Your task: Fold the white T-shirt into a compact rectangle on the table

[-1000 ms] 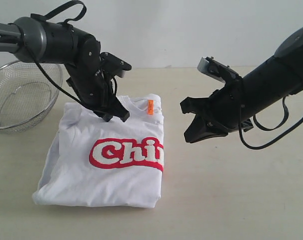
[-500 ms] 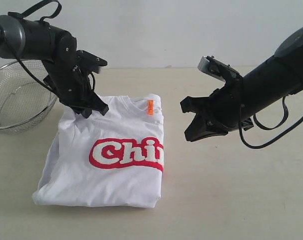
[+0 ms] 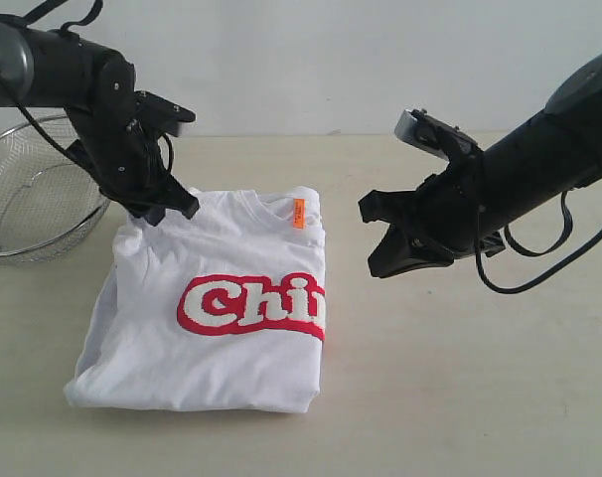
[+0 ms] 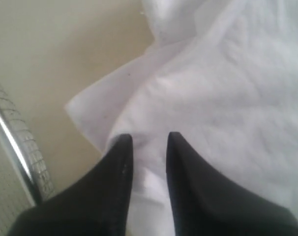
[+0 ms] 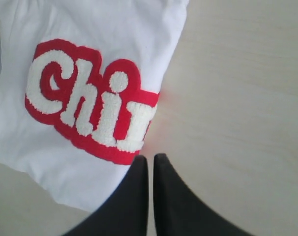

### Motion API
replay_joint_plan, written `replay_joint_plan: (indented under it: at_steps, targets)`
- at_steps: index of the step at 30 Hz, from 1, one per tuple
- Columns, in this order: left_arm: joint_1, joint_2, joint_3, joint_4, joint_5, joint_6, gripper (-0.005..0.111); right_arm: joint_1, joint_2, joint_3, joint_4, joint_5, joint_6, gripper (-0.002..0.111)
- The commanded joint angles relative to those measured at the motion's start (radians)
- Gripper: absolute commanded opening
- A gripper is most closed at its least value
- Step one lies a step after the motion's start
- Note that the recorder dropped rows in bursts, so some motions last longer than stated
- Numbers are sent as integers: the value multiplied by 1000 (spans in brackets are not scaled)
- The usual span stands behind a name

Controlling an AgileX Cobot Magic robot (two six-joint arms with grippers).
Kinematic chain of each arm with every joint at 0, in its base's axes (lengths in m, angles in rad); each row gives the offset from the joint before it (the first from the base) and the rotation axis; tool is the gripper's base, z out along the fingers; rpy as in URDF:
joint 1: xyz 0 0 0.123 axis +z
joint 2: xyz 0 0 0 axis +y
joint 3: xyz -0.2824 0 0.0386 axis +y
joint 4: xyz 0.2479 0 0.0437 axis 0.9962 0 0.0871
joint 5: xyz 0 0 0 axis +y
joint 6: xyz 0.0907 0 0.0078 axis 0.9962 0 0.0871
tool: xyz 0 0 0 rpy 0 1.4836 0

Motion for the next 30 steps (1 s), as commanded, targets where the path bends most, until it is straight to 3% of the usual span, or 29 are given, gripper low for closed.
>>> replay_joint_plan:
  at_steps: [1,14,18,22,30]
  targets:
    - [1,-26,-71,-18,41,-12,21,-2,-14,5,3,-19,8,0]
    - [1,-150,-131,-98,235,8,21,-2,52,5,5,-67,39,1]
    - [1,-185,-112,-160,282,45,21,-2,115,5,63,-40,8,21]
    - [0,-191,-49,-203,319,69,21,-2,148,5,233,10,-139,53]
    - [-28,-191,111,-204,267,84,21,-2,179,5,460,-11,-306,57]
